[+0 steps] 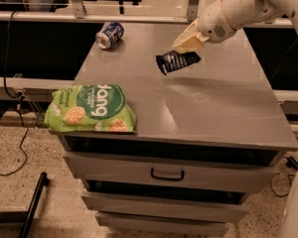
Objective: Move rxbar blueberry near green rice chip bag
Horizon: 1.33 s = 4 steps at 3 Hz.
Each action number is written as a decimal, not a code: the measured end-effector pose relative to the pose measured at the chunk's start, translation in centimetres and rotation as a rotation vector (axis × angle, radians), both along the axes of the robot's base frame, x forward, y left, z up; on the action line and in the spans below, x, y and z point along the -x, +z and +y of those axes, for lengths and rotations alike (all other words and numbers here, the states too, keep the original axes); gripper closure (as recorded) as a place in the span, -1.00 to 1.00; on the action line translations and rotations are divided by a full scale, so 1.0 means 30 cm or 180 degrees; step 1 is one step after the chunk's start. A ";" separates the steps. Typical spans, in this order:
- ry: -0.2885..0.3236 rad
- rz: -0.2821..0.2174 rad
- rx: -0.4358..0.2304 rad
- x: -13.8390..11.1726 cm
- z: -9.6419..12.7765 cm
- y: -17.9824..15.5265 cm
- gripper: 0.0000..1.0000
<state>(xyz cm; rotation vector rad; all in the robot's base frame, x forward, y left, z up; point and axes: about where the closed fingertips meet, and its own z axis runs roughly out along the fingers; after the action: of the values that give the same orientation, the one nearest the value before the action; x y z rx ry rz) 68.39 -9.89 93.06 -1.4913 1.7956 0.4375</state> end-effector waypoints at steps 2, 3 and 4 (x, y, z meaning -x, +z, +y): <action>0.0529 0.0192 -0.0292 0.163 0.148 0.036 1.00; 0.0932 0.0335 -0.0397 0.237 0.236 0.020 1.00; 0.1126 0.0395 -0.0459 0.269 0.269 0.014 1.00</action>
Offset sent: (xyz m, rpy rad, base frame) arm -0.0834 0.0674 0.0196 0.1345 0.0916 0.2698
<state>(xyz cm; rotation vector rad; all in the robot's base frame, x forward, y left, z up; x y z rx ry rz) 60.30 -1.82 93.50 -1.7131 1.5540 0.8328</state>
